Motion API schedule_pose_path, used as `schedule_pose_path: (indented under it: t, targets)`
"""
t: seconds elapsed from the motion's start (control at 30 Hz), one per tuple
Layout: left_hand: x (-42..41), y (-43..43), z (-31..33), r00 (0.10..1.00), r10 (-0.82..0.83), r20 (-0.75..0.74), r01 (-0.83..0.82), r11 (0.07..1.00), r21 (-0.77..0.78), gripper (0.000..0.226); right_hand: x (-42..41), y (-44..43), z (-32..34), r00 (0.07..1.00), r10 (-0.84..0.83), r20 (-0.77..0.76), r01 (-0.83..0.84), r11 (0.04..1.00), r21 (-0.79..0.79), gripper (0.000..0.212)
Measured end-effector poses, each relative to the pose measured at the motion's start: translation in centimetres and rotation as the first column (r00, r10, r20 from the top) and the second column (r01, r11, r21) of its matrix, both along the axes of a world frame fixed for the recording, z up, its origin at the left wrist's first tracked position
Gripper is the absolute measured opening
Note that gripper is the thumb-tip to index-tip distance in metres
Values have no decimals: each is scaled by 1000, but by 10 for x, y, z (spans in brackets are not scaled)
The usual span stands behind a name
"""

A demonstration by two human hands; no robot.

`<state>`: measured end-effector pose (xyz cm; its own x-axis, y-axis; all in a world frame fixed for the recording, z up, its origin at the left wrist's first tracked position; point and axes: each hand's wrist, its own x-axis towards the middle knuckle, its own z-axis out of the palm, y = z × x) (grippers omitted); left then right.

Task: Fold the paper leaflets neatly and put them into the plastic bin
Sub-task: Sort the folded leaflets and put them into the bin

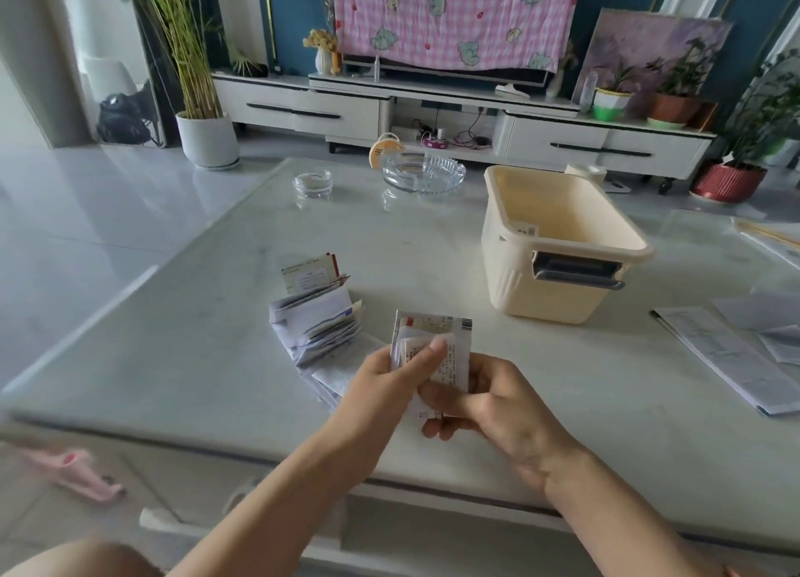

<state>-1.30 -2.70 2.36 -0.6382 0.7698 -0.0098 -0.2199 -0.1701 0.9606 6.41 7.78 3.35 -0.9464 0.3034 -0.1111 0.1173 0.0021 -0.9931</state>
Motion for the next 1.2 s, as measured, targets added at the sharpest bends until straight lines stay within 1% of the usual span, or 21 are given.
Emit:
schedule_pose_path:
  t: [0.1, 0.17, 0.2, 0.27, 0.3, 0.33, 0.4, 0.43, 0.47, 0.57, 0.63, 0.7, 0.77, 0.87, 0.93, 0.97, 1.03, 1.07, 1.13, 1.17, 1.2]
  targets:
    - [-9, -17, 6, 991, 130, -32, -129, 991, 30, 35, -17, -18, 5, 1000, 26, -8, -26, 998, 51, 9]
    - [-18, -26, 12, 974, 224, 3, -224, 971, 85, 24, -27, -23, 7, 997, -26, -77, 41, 979, 201, 9]
    - [-26, -34, 16, 960, 276, 55, -281, 952, 123, 21, -32, -24, 6, 990, -53, -129, 92, 940, 327, 14]
    - [-44, -46, 24, 918, 350, 185, -383, 906, 182, 21, -36, -21, 5, 984, 8, -178, 105, 781, 616, 27]
    - [-53, -53, 27, 896, 377, 235, -422, 887, 187, 19, -38, -19, 2, 988, 85, -131, 38, 685, 727, 37]
    - [-60, -61, 28, 878, 395, 271, -449, 877, 175, 16, -39, -17, -3, 985, 165, -46, -64, 601, 797, 50]
    - [-67, -68, 26, 864, 401, 306, -457, 878, 142, 25, -39, -13, -16, 951, 284, 119, -237, 430, 871, 70]
    - [-68, -70, 22, 858, 404, 316, -459, 880, 122, 30, -39, -13, -22, 936, 319, 151, -269, 369, 890, 72]
    - [-67, -71, 19, 853, 404, 329, -458, 883, 104, 31, -40, -12, -28, 933, 329, 145, -262, 346, 901, 69]
    - [-62, -72, 12, 858, 395, 329, -440, 895, 72, 32, -40, -12, -39, 951, 302, 62, -192, 423, 886, 50]
    - [-61, -74, 9, 867, 390, 310, -427, 902, 59, 33, -41, -8, -43, 953, 299, 42, -174, 430, 886, 42]
    - [-60, -76, 7, 866, 393, 309, -424, 905, 38, 37, -38, -7, -47, 954, 297, -45, -93, 435, 896, 39]
    - [-59, -76, 7, 868, 380, 319, -408, 913, 23, 38, -34, -5, -43, 966, 223, -133, -14, 553, 833, 28]
    - [-55, -75, 9, 852, 343, 395, -391, 919, 46, 32, -31, 4, -30, 969, -1, -247, 145, 812, 565, 14]
    - [-52, -71, 14, 847, 285, 450, -369, 923, 110, 28, -28, 12, -19, 947, -170, -272, 257, 911, 323, 24]
    - [-49, -67, 16, 851, 257, 457, -349, 929, 127, 27, -26, 16, -14, 945, -222, -241, 269, 945, 185, 26]
    - [-45, -61, 18, 865, 204, 458, -290, 949, 126, 31, -23, 19, -9, 962, -230, -145, 223, 973, -65, 20]
    - [-43, -58, 19, 871, 166, 462, -255, 957, 136, 39, -23, 16, -8, 971, -217, -103, 202, 969, -143, 21]
    - [-37, -52, 15, 886, 103, 451, -192, 969, 156, 58, -24, 8, -6, 982, -177, -70, 164, 973, -160, 28]
    - [-33, -46, 13, 897, 93, 433, -171, 975, 144, 52, -24, 3, -6, 986, -151, -70, 140, 981, -137, 28]
    - [-28, -41, 10, 905, 98, 415, -164, 978, 127, 38, -24, -2, -7, 990, -126, -70, 117, 986, -121, 29]
